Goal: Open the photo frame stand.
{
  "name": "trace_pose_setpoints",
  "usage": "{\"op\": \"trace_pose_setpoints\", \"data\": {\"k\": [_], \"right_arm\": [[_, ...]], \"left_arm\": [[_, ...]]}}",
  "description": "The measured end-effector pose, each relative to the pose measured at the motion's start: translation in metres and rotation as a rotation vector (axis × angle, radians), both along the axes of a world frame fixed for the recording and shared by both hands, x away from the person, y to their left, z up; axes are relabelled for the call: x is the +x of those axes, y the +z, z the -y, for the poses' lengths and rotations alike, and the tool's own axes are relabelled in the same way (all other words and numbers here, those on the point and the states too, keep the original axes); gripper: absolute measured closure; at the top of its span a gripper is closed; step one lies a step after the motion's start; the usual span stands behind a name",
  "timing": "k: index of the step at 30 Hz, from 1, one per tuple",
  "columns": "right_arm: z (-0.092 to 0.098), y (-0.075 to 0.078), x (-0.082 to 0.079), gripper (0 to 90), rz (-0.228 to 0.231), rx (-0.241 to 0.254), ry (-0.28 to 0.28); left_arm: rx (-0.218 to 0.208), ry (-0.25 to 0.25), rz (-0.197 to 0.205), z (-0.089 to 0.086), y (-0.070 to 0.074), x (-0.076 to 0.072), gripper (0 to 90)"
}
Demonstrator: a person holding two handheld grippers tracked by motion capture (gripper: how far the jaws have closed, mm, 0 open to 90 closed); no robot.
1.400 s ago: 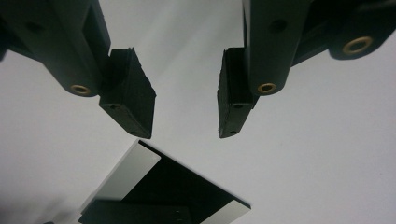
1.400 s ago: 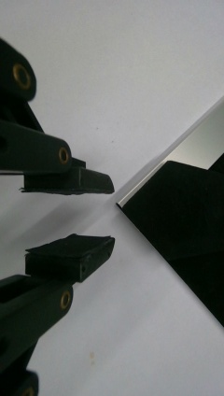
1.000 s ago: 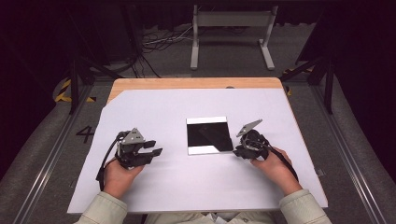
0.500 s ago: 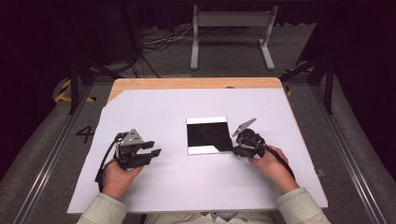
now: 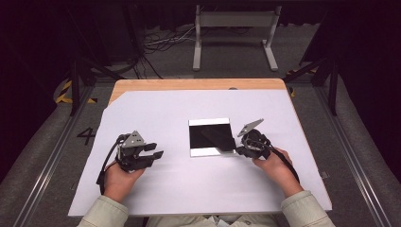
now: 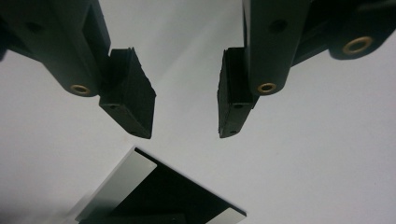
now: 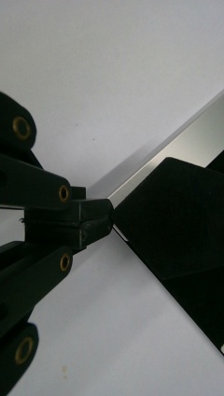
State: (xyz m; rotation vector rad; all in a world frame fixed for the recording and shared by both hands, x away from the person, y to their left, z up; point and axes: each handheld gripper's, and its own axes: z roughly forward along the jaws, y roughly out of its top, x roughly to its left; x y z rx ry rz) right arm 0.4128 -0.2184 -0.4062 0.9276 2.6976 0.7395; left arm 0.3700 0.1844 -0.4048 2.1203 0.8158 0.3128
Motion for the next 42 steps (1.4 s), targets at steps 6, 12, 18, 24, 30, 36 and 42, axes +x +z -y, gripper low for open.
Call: {"op": "trace_pose_setpoints", "data": {"k": [6, 12, 18, 24, 30, 36, 42], "right_arm": [[0.005, 0.009, -0.002, 90.0, 0.032, 0.086, -0.007], [0.009, 0.012, -0.002, 90.0, 0.052, 0.162, -0.015], [0.01, 0.014, -0.002, 90.0, 0.088, 0.224, -0.012], [0.011, 0.014, -0.002, 90.0, 0.145, 0.306, -0.007], [0.01, 0.015, -0.001, 90.0, 0.165, 0.372, -0.007], [0.008, 0.016, -0.001, 90.0, 0.183, 0.38, 0.002], [0.006, 0.018, -0.003, 90.0, 0.195, 0.366, 0.019]], "left_arm": [[-0.01, 0.0, -0.007, 0.0, -0.001, 0.0, 57.0], [-0.014, 0.0, -0.008, 0.0, -0.001, 0.0, 56.9], [-0.015, -0.001, -0.012, 0.001, -0.001, 0.0, 57.0], [-0.012, -0.001, -0.013, 0.001, -0.001, 0.0, 57.0], [-0.009, -0.002, -0.012, 0.001, -0.001, 0.0, 57.0], [-0.008, -0.001, -0.013, 0.002, -0.002, 0.0, 57.0], [-0.01, 0.001, -0.018, 0.002, -0.003, 0.001, 56.9]]}}
